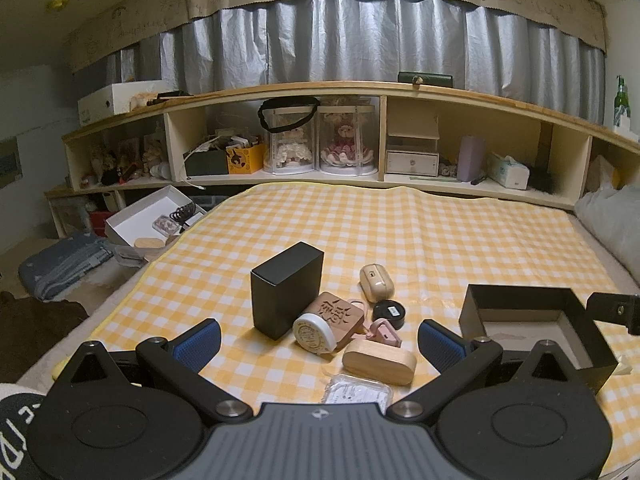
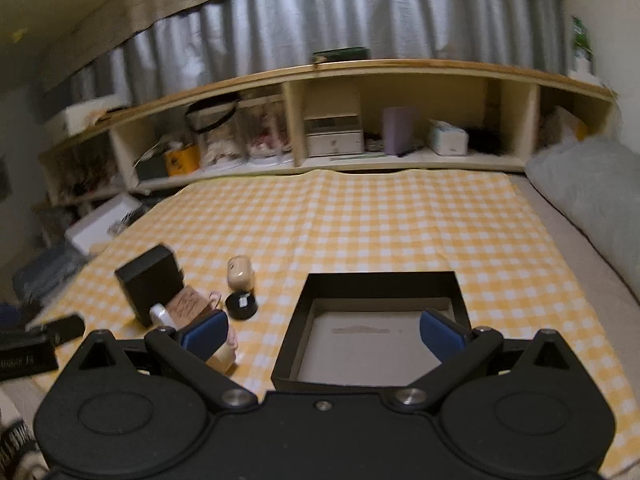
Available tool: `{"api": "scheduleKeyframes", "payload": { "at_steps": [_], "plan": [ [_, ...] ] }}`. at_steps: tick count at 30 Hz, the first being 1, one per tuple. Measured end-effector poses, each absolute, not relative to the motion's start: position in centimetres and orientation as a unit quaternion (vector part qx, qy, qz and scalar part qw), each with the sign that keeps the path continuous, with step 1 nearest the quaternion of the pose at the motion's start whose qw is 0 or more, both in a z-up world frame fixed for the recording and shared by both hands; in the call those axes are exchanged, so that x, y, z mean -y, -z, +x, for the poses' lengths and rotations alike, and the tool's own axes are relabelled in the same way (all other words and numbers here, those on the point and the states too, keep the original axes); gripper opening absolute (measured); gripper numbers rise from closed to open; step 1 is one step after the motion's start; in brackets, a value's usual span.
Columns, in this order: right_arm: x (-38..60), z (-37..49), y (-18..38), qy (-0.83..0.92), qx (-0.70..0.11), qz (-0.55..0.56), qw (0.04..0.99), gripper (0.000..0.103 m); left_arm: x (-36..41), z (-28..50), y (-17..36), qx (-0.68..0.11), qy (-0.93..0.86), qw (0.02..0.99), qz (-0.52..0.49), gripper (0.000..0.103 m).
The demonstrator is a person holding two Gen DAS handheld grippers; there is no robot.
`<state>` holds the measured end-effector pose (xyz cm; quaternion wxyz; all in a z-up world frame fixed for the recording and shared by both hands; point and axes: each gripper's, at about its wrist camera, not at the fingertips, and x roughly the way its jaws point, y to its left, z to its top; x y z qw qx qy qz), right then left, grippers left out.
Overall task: Organize rigid objects
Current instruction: 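Grasp the small black box with the left gripper while the right gripper grips the black tray rim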
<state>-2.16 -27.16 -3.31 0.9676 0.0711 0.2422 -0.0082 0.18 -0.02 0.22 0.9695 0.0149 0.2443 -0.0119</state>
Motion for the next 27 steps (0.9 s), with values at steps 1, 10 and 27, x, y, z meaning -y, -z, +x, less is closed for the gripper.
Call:
{"api": "scheduleKeyframes", "payload": {
  "at_steps": [1, 10, 27],
  "plan": [
    [27.5, -2.0, 3.2, 0.018, -0.246, 0.084, 0.965, 0.103, -0.1, 0.3, -0.2, -0.244, 0.012, 0.97, 0.011, 0.103],
    [31.7, -1.3, 2.8, 0.05, -0.195, 0.19, 0.961, 0.103, -0.2, 1.7, -1.9, -0.214, 0.025, 0.976, 0.016, 0.103],
    [40.1, 6.8, 4.6, 0.143, -0.266, 0.19, 0.934, 0.103, 0.3, 13.1, -5.3, -0.157, 0.034, 0.978, 0.132, 0.103]
  ]
}}
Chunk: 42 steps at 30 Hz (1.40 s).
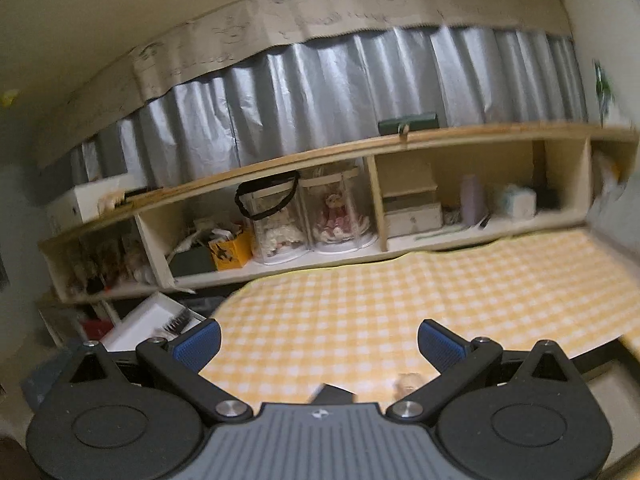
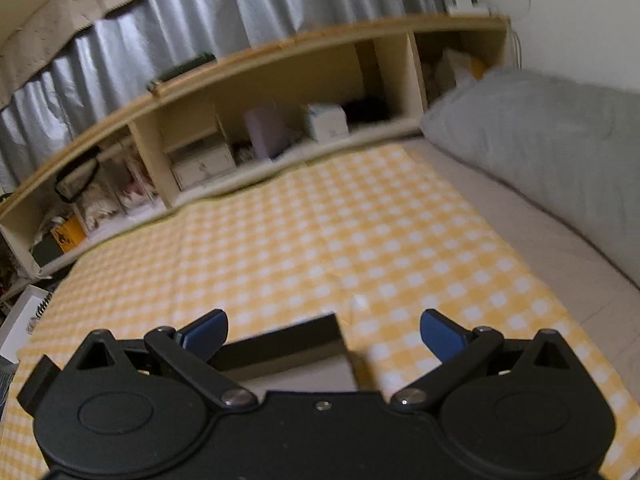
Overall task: Organize rigid objects
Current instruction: 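Grasp the small black box with the left gripper while the right gripper grips the black tray rim, then lift the black box with the left gripper and carry it over the tray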
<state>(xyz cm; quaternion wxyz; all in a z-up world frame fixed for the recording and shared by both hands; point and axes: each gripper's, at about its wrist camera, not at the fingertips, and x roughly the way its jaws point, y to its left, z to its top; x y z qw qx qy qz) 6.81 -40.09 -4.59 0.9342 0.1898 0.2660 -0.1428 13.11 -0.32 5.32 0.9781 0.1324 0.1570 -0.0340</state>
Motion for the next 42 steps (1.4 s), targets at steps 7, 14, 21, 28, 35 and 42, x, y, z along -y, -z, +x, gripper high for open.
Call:
{"api": "scheduleKeyframes", "payload": {
  "at_steps": [7, 14, 21, 28, 35, 42],
  "plan": [
    [42.5, 8.2, 7.5, 0.153, -0.346, 0.192, 0.906, 0.081, -0.8, 17.9, -4.6, -0.175, 0.041, 0.975, 0.131, 0.103],
    [41.2, 9.1, 9.4, 0.136, -0.416, 0.145, 0.887, 0.049, -2.8, 21.6, -2.0, -0.26, 0.059, 0.956, 0.121, 0.103],
    [40.6, 9.8, 9.9, 0.127, -0.446, 0.131, 0.876, 0.019, -4.0, 24.0, 1.3, -0.334, 0.103, 0.928, 0.128, 0.102],
    [40.1, 10.4, 10.2, 0.11, -0.46, 0.114, 0.874, 0.004, -5.5, 26.7, 3.5, -0.378, 0.126, 0.912, 0.096, 0.088],
    [39.9, 10.5, 10.2, 0.11, -0.461, 0.11, 0.874, 0.004, -6.6, 28.0, 4.9, -0.422, 0.152, 0.892, 0.06, 0.07],
    [40.1, 10.6, 10.3, 0.111, -0.462, 0.107, 0.873, 0.004, -5.3, 27.7, 5.1, -0.443, 0.164, 0.878, 0.071, 0.05]
  ]
}}
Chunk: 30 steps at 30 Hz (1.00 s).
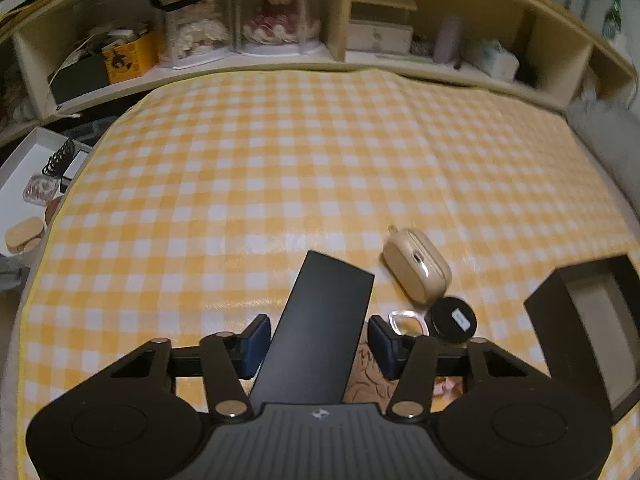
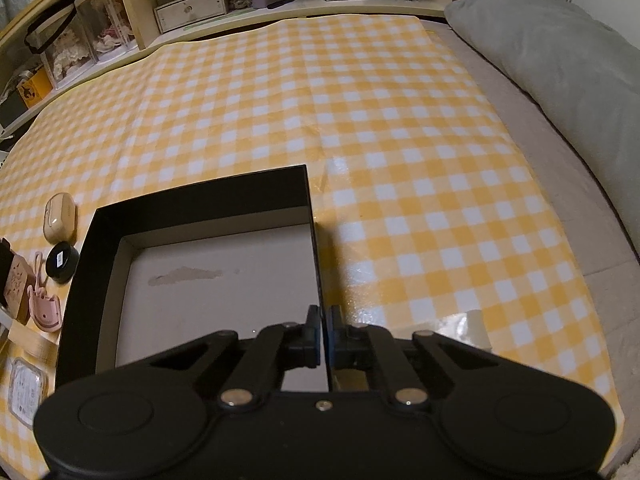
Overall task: Organize rigid objects
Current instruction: 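Lift the black box with the left gripper and carry it over the tray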
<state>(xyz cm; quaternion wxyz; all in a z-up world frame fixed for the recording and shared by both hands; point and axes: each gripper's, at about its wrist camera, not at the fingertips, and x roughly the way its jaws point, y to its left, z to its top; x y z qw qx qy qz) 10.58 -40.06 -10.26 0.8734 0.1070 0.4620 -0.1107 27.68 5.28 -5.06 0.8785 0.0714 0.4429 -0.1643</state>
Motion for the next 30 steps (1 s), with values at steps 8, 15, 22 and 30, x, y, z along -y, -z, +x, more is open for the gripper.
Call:
{"api": "scheduleKeyframes", "payload": {
  "at_steps": [8, 15, 22, 30],
  "plan": [
    [40.1, 10.7, 10.3, 0.111, -0.463, 0.104, 0.873, 0.004, -5.8, 27.7, 3.9, -0.439, 0.117, 0.89, 0.038, 0.041],
    [40.0, 10.7, 10.3, 0.113, -0.463, 0.105, 0.873, 0.004, -7.2, 26.1, 0.6, -0.417, 0.124, 0.896, -0.086, 0.035],
    [40.1, 10.6, 10.3, 0.113, -0.463, 0.108, 0.872, 0.004, -3.4, 23.1, -2.6, -0.388, 0.192, 0.891, -0.135, 0.034],
    [40.2, 10.5, 10.3, 0.113, -0.462, 0.115, 0.872, 0.004, 6.7, 21.4, -2.2, -0.407, 0.273, 0.86, -0.138, 0.034]
  ]
}}
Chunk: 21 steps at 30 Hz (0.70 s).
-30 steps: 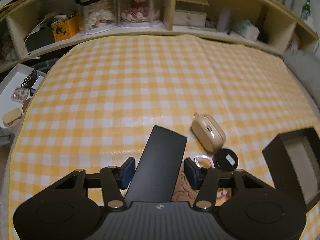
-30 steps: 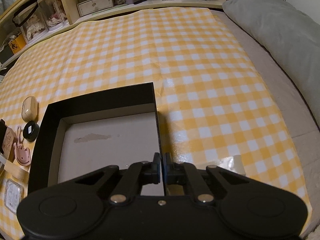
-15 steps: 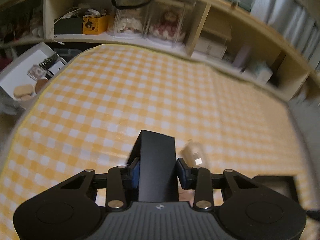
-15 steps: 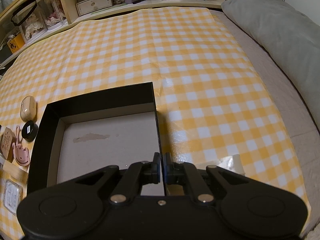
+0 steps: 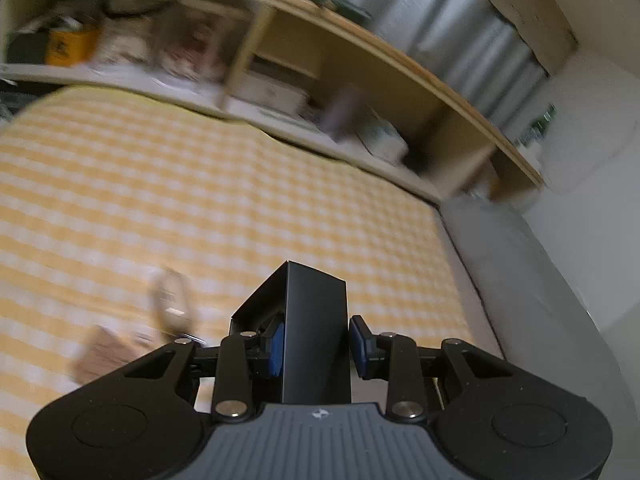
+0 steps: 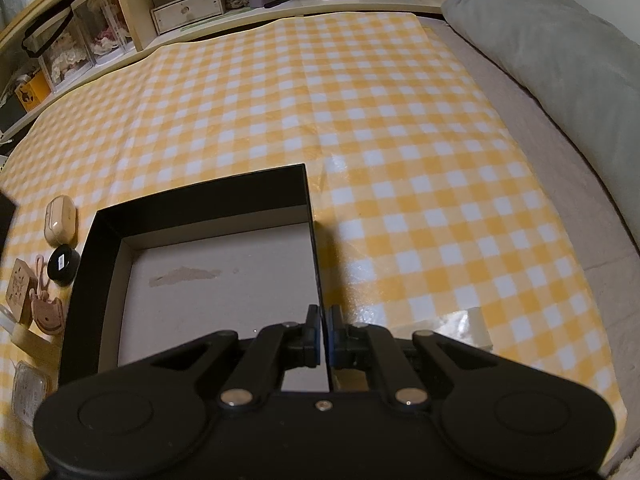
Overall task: Organize rigid objects
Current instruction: 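Lift the black box with the left gripper and carry it over the tray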
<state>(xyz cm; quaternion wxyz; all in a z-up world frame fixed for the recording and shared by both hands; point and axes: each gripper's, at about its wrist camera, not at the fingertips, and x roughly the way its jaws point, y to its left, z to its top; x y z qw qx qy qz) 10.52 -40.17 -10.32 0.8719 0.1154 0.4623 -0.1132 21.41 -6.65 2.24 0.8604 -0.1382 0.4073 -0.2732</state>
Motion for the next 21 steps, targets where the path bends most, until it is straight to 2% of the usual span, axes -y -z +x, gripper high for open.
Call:
{"api": "scheduleKeyframes", "payload": {
  "at_steps": [10, 21],
  "plan": [
    [40.5, 10.1, 10.3, 0.107, -0.459, 0.127, 0.873, 0.004, 19.4, 21.2, 2.6, -0.452, 0.303, 0.823, -0.163, 0.034],
    [40.3, 9.7, 10.3, 0.104, -0.455, 0.136, 0.874, 0.004, 22.8, 21.8, 7.4, -0.466, 0.28, 0.793, -0.275, 0.034]
  ]
}}
